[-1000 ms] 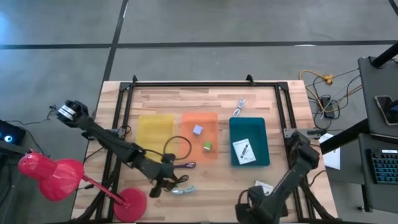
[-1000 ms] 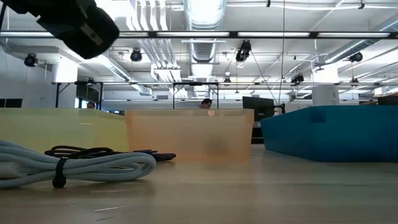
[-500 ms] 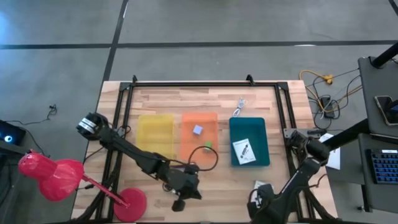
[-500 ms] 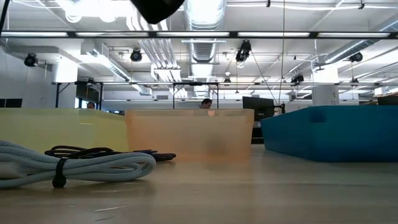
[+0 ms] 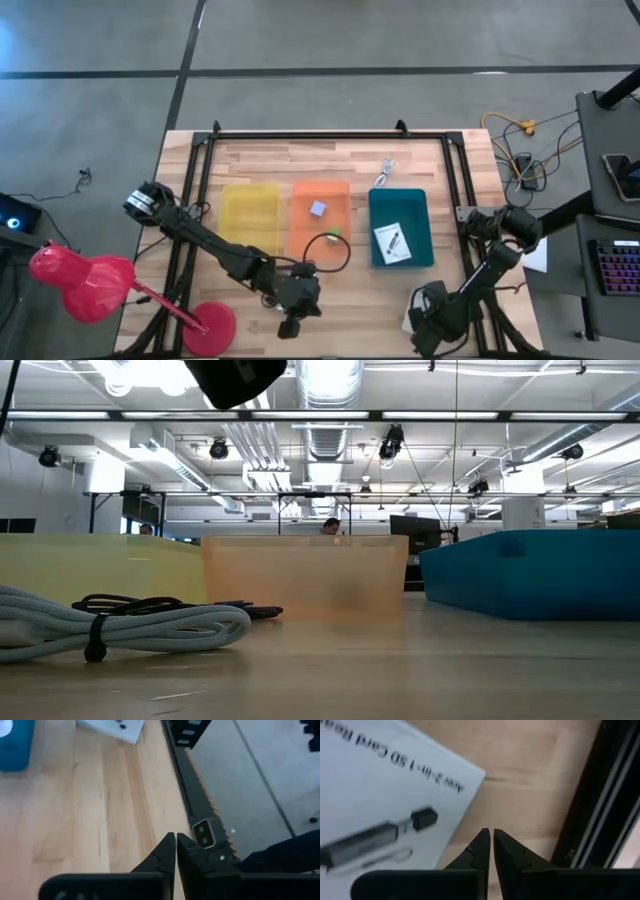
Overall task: Pick and place items into bin
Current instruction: Put the white card reader box into the blue bin
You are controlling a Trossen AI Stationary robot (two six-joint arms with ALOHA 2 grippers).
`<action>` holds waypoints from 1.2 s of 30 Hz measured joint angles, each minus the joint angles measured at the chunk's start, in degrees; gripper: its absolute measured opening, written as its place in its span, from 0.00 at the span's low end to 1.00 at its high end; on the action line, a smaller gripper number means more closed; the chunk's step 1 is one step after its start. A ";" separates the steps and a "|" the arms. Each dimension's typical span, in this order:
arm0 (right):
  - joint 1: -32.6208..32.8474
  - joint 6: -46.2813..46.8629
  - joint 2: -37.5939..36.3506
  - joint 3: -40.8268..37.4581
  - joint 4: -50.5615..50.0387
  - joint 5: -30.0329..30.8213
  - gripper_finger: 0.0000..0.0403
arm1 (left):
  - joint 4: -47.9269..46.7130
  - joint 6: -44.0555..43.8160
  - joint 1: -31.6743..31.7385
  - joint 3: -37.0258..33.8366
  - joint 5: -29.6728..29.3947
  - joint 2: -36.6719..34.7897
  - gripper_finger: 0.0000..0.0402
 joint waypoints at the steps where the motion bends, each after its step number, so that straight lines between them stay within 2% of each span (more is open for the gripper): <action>1: -0.30 -0.63 -0.12 -0.91 1.00 0.01 0.03 | -0.73 0.01 -0.10 -0.07 -0.41 -0.02 0.00; 5: -2.48 -5.53 -0.47 -3.40 9.90 1.56 0.03 | -4.72 0.04 -0.34 -0.11 -2.10 -0.04 0.00; 7: -4.03 -7.52 -0.54 -2.70 17.51 6.69 0.03 | -6.22 0.04 -0.34 -0.13 -2.42 -0.04 0.00; 8: -4.78 -7.83 -0.35 -1.47 18.12 11.36 0.03 | -6.95 0.04 -0.32 -0.16 -2.52 -0.06 0.00; 10: -6.33 -7.85 0.15 1.13 16.04 26.86 0.03 | -7.42 0.06 -0.32 -0.25 -3.10 -0.10 0.00; 11: -7.57 -8.07 0.19 2.51 14.64 32.53 0.03 | -7.53 0.05 -0.32 -0.33 -3.17 -0.11 0.00; 12: -8.99 -8.49 0.10 4.03 13.34 35.50 0.03 | -7.97 0.06 -0.32 -0.42 -3.17 -0.13 0.00; 15: -12.90 -13.24 0.36 6.80 6.45 32.15 0.03 | -9.34 0.09 -0.35 -1.03 -3.15 -0.13 0.00; 18: -13.76 -18.82 0.87 8.16 6.81 30.76 0.03 | -10.61 0.74 -0.38 -2.06 -3.25 -0.12 0.00; 23: -13.42 -14.61 0.51 11.23 6.88 32.65 0.03 | -6.97 0.35 -0.38 -6.18 -3.37 0.13 0.00; 27: -13.42 -11.89 2.75 12.96 11.21 33.98 0.03 | -0.33 0.03 -0.38 -9.07 -3.73 0.13 0.00; 31: -14.81 -16.97 6.74 14.91 22.35 34.19 0.03 | 4.16 0.17 -0.38 -9.90 -5.17 1.10 0.00; 34: -16.03 -19.86 10.03 18.72 22.20 34.52 0.03 | 3.93 1.84 -0.39 -9.95 -5.93 2.91 0.00; 36: -16.72 -20.62 11.68 21.50 18.65 34.56 0.03 | 3.86 3.15 -0.38 -9.97 -6.36 4.55 0.00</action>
